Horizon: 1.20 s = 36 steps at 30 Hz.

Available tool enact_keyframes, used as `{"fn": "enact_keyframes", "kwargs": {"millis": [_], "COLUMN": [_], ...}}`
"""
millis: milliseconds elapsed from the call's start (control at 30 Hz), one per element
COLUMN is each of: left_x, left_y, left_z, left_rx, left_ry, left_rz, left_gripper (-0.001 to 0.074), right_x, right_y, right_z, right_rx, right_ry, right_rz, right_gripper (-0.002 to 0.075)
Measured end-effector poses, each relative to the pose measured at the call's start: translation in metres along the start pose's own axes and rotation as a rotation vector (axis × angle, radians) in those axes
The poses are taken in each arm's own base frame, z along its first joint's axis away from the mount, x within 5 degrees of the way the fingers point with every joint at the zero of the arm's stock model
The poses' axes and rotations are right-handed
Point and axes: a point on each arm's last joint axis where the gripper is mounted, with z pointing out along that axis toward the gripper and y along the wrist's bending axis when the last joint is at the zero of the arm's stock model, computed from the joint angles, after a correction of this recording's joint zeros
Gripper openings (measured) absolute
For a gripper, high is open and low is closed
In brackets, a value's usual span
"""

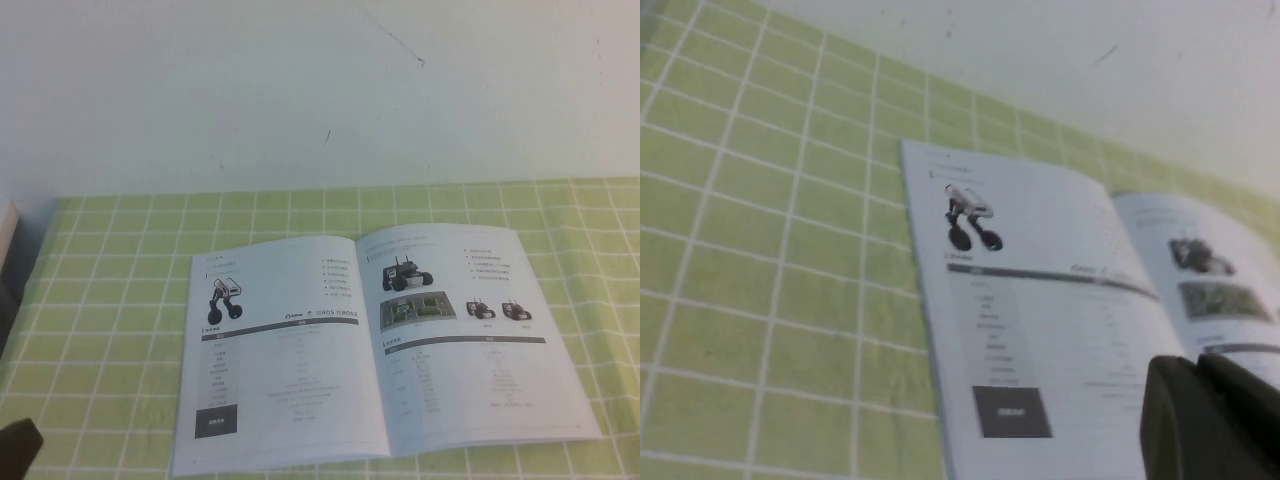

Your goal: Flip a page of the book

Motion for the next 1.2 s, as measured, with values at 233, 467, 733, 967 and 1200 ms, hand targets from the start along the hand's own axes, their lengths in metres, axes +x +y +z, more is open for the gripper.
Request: {"fn": "enact_keyframes", "kwargs": {"millis": [233,467,733,967,1200], "left_x": [-0.071,-0.091,-0.056,-0.027,-0.015], "left_y": [-0.027,-0.034,-0.059,-0.079,-0.083], "left_z": [0.029,0.088,0.159,0.203,0.242], "left_rx": [-0.043,0.018,0.139,0.173,0.169], "left_ry": [0.214,0.321,0.468,0.522,0.552], "left_rz": [0.286,0.389,0.471,0.449,0.374], "left_gripper": [-0.0004,-0.0004,-0.0004,-0.0004,-0.0004], "right_x": [-0.050,-0.080,-0.071,-0.077,-0.081], "right_y": [0.020,0.024,0.024,0.023,0.019], "right_z": [0.014,0.024,0.045,0.079,0.108], "right_rx": [-0.042,-0.007,-0.086,-0.141,-0.160], "right_ry": [0.118,0.069,0.276,0.472,0.575], "right_rz": [-0.249,-0.412,-0.411,-0.337,-0.289], "right_gripper": [-0.0004,-0.0004,-0.0004,-0.0004,-0.0004]}}
